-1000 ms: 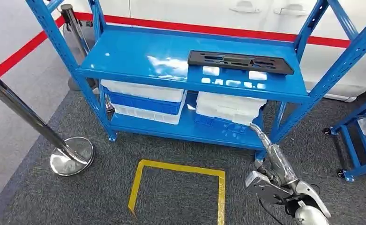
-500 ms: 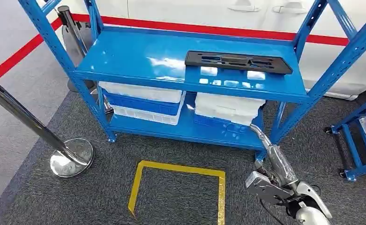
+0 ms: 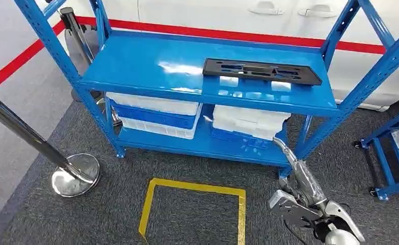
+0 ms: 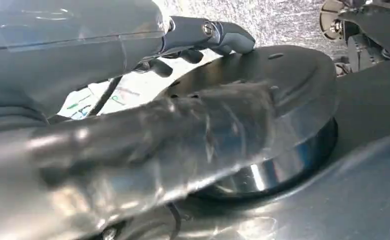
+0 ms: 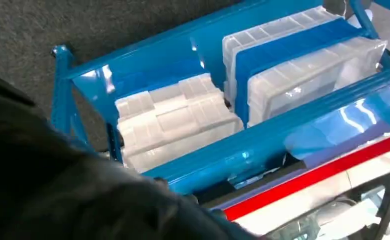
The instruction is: Take the parts from the cabinet and place them on the table.
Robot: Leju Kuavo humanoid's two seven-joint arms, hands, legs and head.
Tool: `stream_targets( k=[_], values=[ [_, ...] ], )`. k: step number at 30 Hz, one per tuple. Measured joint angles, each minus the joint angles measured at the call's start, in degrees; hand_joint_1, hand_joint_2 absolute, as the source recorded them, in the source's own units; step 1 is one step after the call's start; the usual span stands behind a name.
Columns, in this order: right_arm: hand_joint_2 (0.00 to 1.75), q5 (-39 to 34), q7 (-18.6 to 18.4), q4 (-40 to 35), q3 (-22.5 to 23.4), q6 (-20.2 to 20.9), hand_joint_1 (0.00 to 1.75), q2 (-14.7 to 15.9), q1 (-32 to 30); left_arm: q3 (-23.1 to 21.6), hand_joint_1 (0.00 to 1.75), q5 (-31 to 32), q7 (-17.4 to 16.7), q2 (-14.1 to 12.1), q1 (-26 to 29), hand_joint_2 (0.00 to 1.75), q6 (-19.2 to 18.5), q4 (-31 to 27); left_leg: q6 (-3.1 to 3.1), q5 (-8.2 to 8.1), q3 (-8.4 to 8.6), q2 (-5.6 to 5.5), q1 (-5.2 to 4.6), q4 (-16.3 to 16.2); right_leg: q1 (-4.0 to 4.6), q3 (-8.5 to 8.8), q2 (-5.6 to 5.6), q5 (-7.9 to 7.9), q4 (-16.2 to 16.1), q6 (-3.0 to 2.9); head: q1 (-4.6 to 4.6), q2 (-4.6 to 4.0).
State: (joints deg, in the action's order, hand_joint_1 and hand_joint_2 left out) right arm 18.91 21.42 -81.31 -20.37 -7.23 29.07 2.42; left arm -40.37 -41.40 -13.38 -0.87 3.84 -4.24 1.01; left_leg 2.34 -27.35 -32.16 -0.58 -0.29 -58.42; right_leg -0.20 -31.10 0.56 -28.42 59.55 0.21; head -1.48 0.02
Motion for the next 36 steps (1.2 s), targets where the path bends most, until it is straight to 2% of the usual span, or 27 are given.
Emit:
stream_targets(
  k=[2, 4, 6, 7, 9, 11, 12, 13, 14, 15, 16, 18, 19, 21, 22, 23, 24, 25, 26, 27, 28, 30, 31, 33, 34, 35, 36],
  values=[
    [0.00, 0.0, 0.0, -0.5, 0.2, 0.0, 0.00, 0.4, -0.2, 0.0, 0.00, 0.1, 0.1, 0.0, 0.2, 0.00, 0.0, 0.0, 0.62, -0.34, 1.13, 0.14, 0.09, 0.6, -0.19, -1.91, -0.27, -1.71, 4.3, 0.55, 0.08, 0.00],
    [0.00, 0.0, 0.0, -0.6, 0.4, 0.0, 0.00, 0.4, -0.6, 0.0, 0.00, 0.2, 0.1, 0.0, 0.3, 0.00, 0.0, 0.0, 1.02, -0.87, 1.57, 0.23, 0.01, 0.5, -0.26, -7.23, -0.26, -4.70, 12.6, 0.95, 0.11, 0.00],
    [0.00, 0.0, 0.0, -0.6, 0.4, 0.0, 0.00, 0.4, -1.0, 0.0, 0.00, 0.2, 0.1, 0.0, 0.3, 0.00, -0.1, 0.0, 1.06, -1.23, 1.84, 0.22, -0.04, 0.5, -0.36, -9.75, -0.26, -5.62, 15.9, 1.04, 0.08, 0.00],
    [0.00, 0.0, -0.1, -0.6, 0.4, 0.0, 0.00, 0.4, -1.3, 0.0, 0.00, 0.2, 0.2, 0.0, 0.4, 0.00, -0.1, 0.0, 1.00, -1.67, 2.31, 0.19, -0.06, 0.5, -0.44, -11.26, -0.26, -5.17, 16.9, 1.08, 0.11, -0.02],
    [0.00, 0.0, -0.2, -0.8, 0.4, 0.0, 0.00, 0.5, -1.6, 0.0, 0.00, 0.2, 0.2, 0.0, 0.6, 0.00, -0.3, 0.0, 0.78, -2.68, 3.78, 0.14, -0.05, 0.5, -0.46, -10.20, -0.26, -0.73, 12.0, 0.89, 0.08, -0.02],
    [0.00, -0.1, -0.5, -1.4, 0.9, 0.0, 0.00, 0.9, -1.9, 0.0, 0.00, 0.3, 0.4, 0.0, 0.7, 0.00, -0.4, 0.0, 0.48, -3.93, 5.04, 0.16, -0.05, 0.7, -0.41, -6.86, -0.35, 5.98, 2.4, 0.25, 0.11, -0.02],
    [0.00, -0.1, -0.7, -1.4, 1.0, 0.0, 0.00, 1.0, -2.0, 0.0, 0.00, 0.3, 0.4, 0.0, 0.9, 0.00, -0.5, 0.0, 0.24, -4.29, 5.87, 0.19, -0.16, 0.7, 0.15, -7.21, -0.54, 4.83, 2.3, -0.04, 0.06, -0.02],
    [0.00, -0.1, -0.8, -1.6, 1.0, 0.0, 0.00, 1.1, -2.0, 0.0, 0.00, 0.4, 0.6, 0.0, 0.8, 0.00, -0.6, 0.0, 0.00, -4.45, 5.37, 0.16, -0.13, 0.8, 0.49, -6.96, -0.66, 4.10, 0.1, -0.44, 0.19, -0.02],
    [0.00, -0.1, -1.0, -1.9, 1.2, -0.1, 0.00, 1.3, -2.4, 0.0, 0.00, 0.6, 0.9, 0.0, 0.8, 0.00, -0.6, 0.0, -0.36, -4.59, 5.52, 0.22, -0.15, 1.2, 0.54, -6.79, -0.61, 5.00, 0.4, -0.90, 0.11, 0.00],
    [1.75, 0.1, -1.0, -2.2, 1.4, -0.1, 0.00, 1.4, -2.4, 0.0, 0.00, 0.7, 1.1, 0.0, 0.9, 0.00, -0.7, 0.0, -0.50, -4.39, 6.10, 0.31, -0.18, 0.9, 0.52, -6.49, -0.59, 4.25, 0.1, -1.23, 0.04, 0.00],
    [1.75, 0.5, -1.0, -2.3, 1.4, -0.3, 0.00, 1.5, -2.4, 0.0, 0.00, 0.9, 1.2, 0.0, 0.9, 0.00, -0.8, 0.1, -0.77, -4.52, 6.70, 0.35, -0.26, 0.9, 0.16, -5.72, -0.21, 4.21, 0.0, -1.51, 0.06, 0.00],
    [1.75, 2.4, -1.8, -2.6, 1.4, -1.2, 0.00, 1.6, -2.3, 0.0, 0.00, 1.3, 1.3, -0.1, 0.8, 0.00, -0.8, 0.1, -1.11, -4.89, 4.79, 0.33, -0.14, -4.1, -0.01, -3.82, -0.39, 3.40, -0.6, -2.30, -0.13, 0.00],
    [1.75, 3.5, -2.3, -2.6, 1.4, -1.9, 0.00, 1.6, -1.9, 0.0, 0.00, 1.4, 1.3, -0.1, 0.8, 0.00, -0.9, 0.1, -1.40, -5.89, 2.07, 0.32, -0.12, -8.4, 0.01, -3.38, -0.39, 2.90, -0.6, -2.57, -0.16, -0.02],
    [1.75, 6.6, -3.4, -2.6, 1.1, -3.9, 0.00, 1.6, -1.6, 0.1, 0.00, 1.7, 1.5, -0.1, 0.7, 0.00, -1.0, 0.1, -1.88, -9.58, -3.34, 0.32, -0.11, -15.3, 0.08, -2.34, -0.41, 1.87, -0.6, -2.61, -0.11, -0.02],
    [1.75, 8.7, -4.1, -2.6, 0.9, -5.1, 0.00, 1.6, -1.4, 0.2, 0.00, 1.9, 1.6, -0.1, 0.6, 0.00, -1.0, 0.1, -2.01, -10.63, -5.05, 0.33, -0.10, -16.7, 0.11, -1.72, -0.39, 1.36, -0.6, -2.60, -0.18, 0.00],
    [1.75, 10.3, -4.7, -2.6, 0.7, -6.4, 0.00, 1.6, -1.2, 0.2, 0.00, 2.0, 1.6, -0.1, 0.5, 0.00, -1.0, 0.1, -2.02, -10.10, -5.71, 0.33, -0.10, -16.0, 0.10, -0.89, -0.35, 0.74, -0.6, -2.56, -0.16, -0.02],
    [1.75, 11.1, -5.0, -2.6, 0.6, -7.1, 0.00, 1.6, -1.1, 0.3, 0.00, 2.0, 1.6, -0.1, 0.5, 0.00, -1.0, 0.1, -1.98, -8.10, -5.32, 0.34, -0.09, -13.2, 0.07, 0.07, -0.27, 0.08, -0.6, -2.48, -0.13, -0.02],
    [1.75, 11.4, -5.1, -2.6, 0.5, -7.4, 0.00, 1.6, -0.9, 0.3, 0.00, 2.1, 1.6, -0.1, 0.6, 0.00, -1.0, 0.1, -1.87, -4.71, -4.29, 0.34, -0.06, -9.0, 0.04, 1.12, -0.23, -0.62, -0.6, -2.36, -0.14, -0.02],
    [1.75, 11.6, -5.1, -2.6, 0.4, -7.4, 0.00, 1.5, -0.7, 0.3, 0.00, 2.1, 1.6, -0.1, 0.8, 0.00, -1.0, 0.1, -1.67, -0.20, -3.31, 0.35, -0.05, -4.4, 0.04, 1.96, -0.24, -1.34, -0.6, -2.18, -0.13, -0.02],
    [1.75, 11.8, -5.1, -2.6, 0.2, -7.6, 0.00, 1.5, -0.6, 0.3, 0.00, 2.2, 1.6, -0.1, 1.1, 0.00, -1.0, 0.1, -1.26, 2.77, -3.60, 0.39, -0.13, -1.9, 0.07, 1.75, -0.24, -1.90, -0.5, -1.89, -0.13, -0.02],
    [1.75, 12.0, -5.1, -2.5, -0.1, -7.8, 0.00, 1.5, -0.5, 0.4, 0.00, 2.3, 1.7, -0.1, 0.9, 0.00, -1.0, 0.1, -0.88, 1.15, -3.57, 0.48, -0.51, -0.8, 0.15, 1.97, -0.08, -2.12, -0.5, -1.58, -0.13, -0.02],
    [1.75, 12.2, -5.2, -2.5, -0.5, -8.3, 0.00, 1.5, -0.4, 0.5, 0.00, 2.4, 1.9, -0.1, 0.9, 0.00, -1.2, 0.1, 0.05, 1.58, -3.61, 0.26, -0.76, -0.4, 0.09, 2.07, -0.17, -2.03, -0.7, -1.01, -0.16, 0.00],
    [1.75, 12.2, -5.2, -2.5, -0.5, -8.5, 0.00, 1.5, -0.2, 0.5, 0.00, 2.4, 1.9, -0.1, 1.1, 0.00, -1.2, 0.1, 0.36, 1.60, -2.70, 0.21, -0.77, -0.1, 0.06, 2.56, -0.21, -2.08, -1.1, -0.74, -0.13, 0.00],
    [1.75, 12.3, -5.2, -2.5, -0.7, -8.7, 0.00, 1.5, -0.1, 0.5, 0.00, 2.5, 1.9, 0.0, 1.2, 0.00, -1.3, 0.1, 0.87, 1.40, -0.54, 0.17, -0.36, 1.1, -0.13, 0.99, -0.30, -1.56, 2.6, -0.20, -0.07, -0.02],
    [1.75, 12.3, -5.2, -2.5, -0.7, -8.9, 0.00, 1.5, 0.2, 0.5, 0.00, 2.6, 1.9, 0.0, 1.2, 0.00, -1.3, 0.1, 1.39, 1.03, 0.17, 0.21, -0.33, 1.4, -0.18, -1.45, -0.31, -1.82, 6.5, 0.05, -0.05, -0.02],
    [0.00, 12.3, -5.5, -2.5, -0.7, -9.2, 0.00, 1.5, 0.2, 0.5, 0.00, 2.8, 2.0, 0.1, 1.2, 0.00, -1.3, 0.1, 1.44, 0.62, 0.75, 0.21, -0.33, 1.4, -0.31, -4.34, -0.31, -2.99, 10.6, 0.34, -0.09, 0.00],
    [0.00, 12.3, -5.6, -2.5, -0.8, -9.2, 0.00, 1.5, 0.1, 0.5, 0.00, 3.1, 2.2, 0.1, 1.2, 0.00, -1.2, 0.1, 1.44, 0.10, 1.35, 0.20, -0.34, 1.4, -0.52, -7.04, -0.31, -4.99, 13.7, 0.59, -0.07, -0.02]
  ],
)
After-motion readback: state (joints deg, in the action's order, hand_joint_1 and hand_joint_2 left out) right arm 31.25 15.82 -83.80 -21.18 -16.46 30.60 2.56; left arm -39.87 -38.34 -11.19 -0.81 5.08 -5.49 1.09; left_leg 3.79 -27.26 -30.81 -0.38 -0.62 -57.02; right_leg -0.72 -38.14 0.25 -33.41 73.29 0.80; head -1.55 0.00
